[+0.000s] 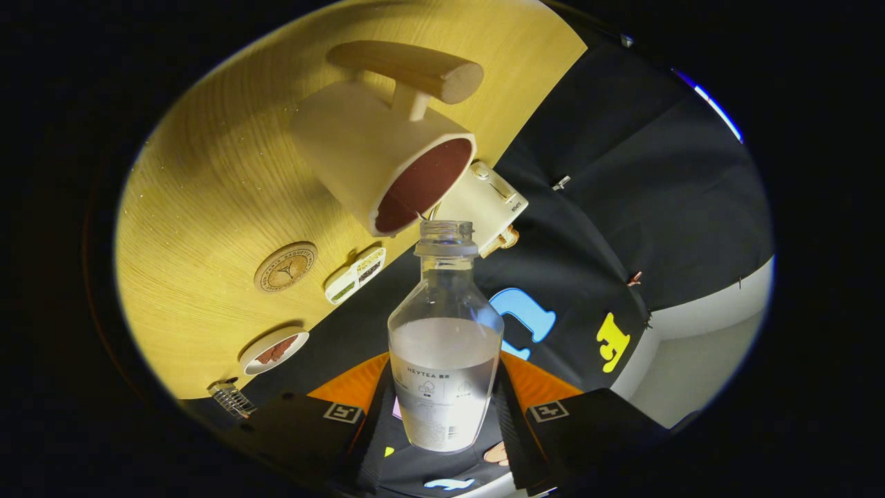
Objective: Take the bottle from table, then pour the juice into the cup, finally place the bottle on the coaster
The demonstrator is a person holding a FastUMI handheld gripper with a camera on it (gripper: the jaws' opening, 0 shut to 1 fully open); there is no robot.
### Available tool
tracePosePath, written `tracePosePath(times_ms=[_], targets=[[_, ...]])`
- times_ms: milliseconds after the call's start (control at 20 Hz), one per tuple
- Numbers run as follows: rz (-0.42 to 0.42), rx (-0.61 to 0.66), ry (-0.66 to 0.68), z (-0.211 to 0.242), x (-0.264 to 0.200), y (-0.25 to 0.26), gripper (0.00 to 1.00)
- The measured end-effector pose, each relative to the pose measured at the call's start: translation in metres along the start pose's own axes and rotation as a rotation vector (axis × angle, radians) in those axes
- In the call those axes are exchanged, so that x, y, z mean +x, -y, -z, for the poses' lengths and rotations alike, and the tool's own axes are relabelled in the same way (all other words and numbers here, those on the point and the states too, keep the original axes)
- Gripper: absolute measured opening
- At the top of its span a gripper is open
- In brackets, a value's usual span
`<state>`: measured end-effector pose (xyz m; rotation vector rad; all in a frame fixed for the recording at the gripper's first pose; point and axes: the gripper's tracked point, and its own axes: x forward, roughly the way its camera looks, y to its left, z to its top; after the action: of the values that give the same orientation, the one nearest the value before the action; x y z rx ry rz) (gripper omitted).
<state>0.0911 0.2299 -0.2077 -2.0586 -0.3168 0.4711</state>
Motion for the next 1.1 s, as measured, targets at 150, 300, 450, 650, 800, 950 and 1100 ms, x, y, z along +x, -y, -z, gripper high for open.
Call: tracePosePath(times_ms=[150, 300, 450, 650, 800, 950, 1100], targets=[[-0.003, 0.003, 0.002, -0.001, -0.001, 0.000, 0.72], [-0.020, 0.019, -0.009, 0.001, 0.001, -0.001, 0.72], [-0.043, 0.099, -0.037, 0.005, 0.000, -0.008, 0.72], [-0.107, 0.262, -0.090, 0.004, -0.005, -0.022, 0.72], [-0.160, 0.421, -0.135, 0.000, -0.013, -0.037, 0.72], [-0.200, 0.582, -0.166, -0.007, -0.024, -0.045, 0.72], [-0.233, 0.769, -0.198, -0.016, -0.026, -0.048, 0.73]])
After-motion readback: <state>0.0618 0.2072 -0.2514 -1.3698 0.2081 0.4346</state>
